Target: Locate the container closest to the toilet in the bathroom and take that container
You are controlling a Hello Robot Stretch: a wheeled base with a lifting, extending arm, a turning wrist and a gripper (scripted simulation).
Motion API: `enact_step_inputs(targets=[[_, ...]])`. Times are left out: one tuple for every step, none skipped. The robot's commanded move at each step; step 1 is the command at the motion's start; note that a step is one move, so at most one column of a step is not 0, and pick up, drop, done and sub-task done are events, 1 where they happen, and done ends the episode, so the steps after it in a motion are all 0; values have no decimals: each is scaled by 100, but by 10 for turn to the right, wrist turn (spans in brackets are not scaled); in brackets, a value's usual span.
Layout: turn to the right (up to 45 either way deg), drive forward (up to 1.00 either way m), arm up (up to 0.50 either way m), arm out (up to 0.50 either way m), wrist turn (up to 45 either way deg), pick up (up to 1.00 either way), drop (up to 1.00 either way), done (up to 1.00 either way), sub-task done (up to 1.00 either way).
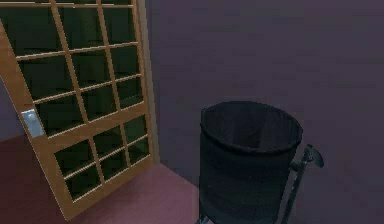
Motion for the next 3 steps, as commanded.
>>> enact_step_inputs(targets=[[0, 0, 14, 0, 0, 0, 0, 0, 0], [0, 0, 0, 50, 0, 0, 0, 0, 0], [0, 0, 0, 0, 450, 0, 0, 0, 0]])
